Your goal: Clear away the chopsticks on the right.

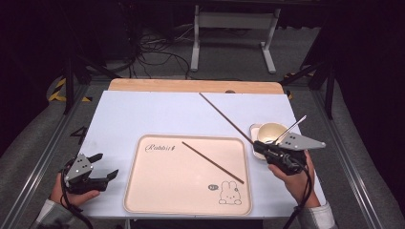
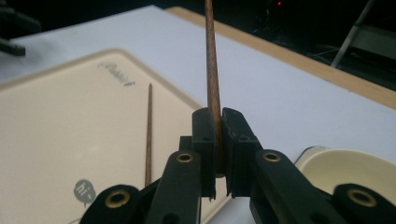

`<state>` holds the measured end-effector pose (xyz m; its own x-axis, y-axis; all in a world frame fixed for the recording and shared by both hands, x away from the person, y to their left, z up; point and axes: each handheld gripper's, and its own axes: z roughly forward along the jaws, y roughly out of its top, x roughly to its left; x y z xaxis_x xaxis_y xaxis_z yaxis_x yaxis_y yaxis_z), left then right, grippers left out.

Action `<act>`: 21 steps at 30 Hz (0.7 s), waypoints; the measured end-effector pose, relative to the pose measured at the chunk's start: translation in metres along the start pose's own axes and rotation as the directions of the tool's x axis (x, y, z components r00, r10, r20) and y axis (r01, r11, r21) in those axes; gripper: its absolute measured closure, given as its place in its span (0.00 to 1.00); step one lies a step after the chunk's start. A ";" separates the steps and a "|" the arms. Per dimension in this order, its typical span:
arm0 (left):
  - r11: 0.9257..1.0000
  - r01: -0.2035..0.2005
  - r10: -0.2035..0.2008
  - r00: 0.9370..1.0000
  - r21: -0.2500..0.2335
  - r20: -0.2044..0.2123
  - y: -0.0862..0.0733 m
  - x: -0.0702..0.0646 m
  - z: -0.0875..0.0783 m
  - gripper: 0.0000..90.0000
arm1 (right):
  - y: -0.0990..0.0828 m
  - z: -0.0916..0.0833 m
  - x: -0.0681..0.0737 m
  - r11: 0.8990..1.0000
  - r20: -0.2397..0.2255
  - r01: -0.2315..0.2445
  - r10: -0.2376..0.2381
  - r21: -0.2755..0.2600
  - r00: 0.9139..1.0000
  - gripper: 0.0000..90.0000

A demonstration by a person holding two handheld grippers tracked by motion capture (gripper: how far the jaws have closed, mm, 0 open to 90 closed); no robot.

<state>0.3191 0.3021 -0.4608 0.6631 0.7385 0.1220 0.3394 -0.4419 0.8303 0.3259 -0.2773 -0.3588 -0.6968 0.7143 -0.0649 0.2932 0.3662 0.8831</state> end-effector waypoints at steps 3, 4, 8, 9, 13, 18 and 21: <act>1.000 -0.001 0.001 1.000 0.000 0.001 0.000 0.000 0.000 0.21 | -0.006 0.012 0.007 0.999 -0.041 0.013 -0.011 0.036 0.999 0.94; 1.000 -0.001 0.001 1.000 0.000 0.001 0.000 0.000 0.000 0.21 | -0.006 0.012 0.007 0.999 -0.041 0.013 -0.011 0.036 0.999 0.94; 1.000 -0.005 0.005 1.000 0.004 0.002 0.000 0.000 0.000 0.21 | -0.014 0.030 0.016 0.994 -0.080 0.041 -0.033 0.099 0.996 0.94; 1.000 -0.005 0.005 1.000 0.005 0.002 0.000 0.000 0.001 0.21 | -0.017 0.036 0.018 0.992 -0.092 0.048 -0.037 0.117 0.995 0.94; 1.000 -0.006 0.006 1.000 0.007 0.003 0.000 -0.001 0.001 0.21 | -0.027 0.051 0.023 0.980 -0.115 0.064 -0.042 0.189 0.992 0.94; 1.000 -0.008 0.008 1.000 0.008 0.007 0.000 -0.001 0.001 0.21 | -0.039 0.057 0.026 0.967 -0.133 0.073 -0.041 0.245 0.990 0.94; 1.000 -0.008 0.008 1.000 0.007 0.007 0.000 -0.001 0.001 0.21 | -0.045 0.058 0.026 0.961 -0.136 0.070 -0.034 0.267 0.990 0.94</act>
<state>0.3190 0.3008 -0.4617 0.6708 0.7310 0.1249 0.3383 -0.4515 0.8256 0.3321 -0.2407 -0.4272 -0.7888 0.6138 -0.0315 0.4078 0.5611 0.7203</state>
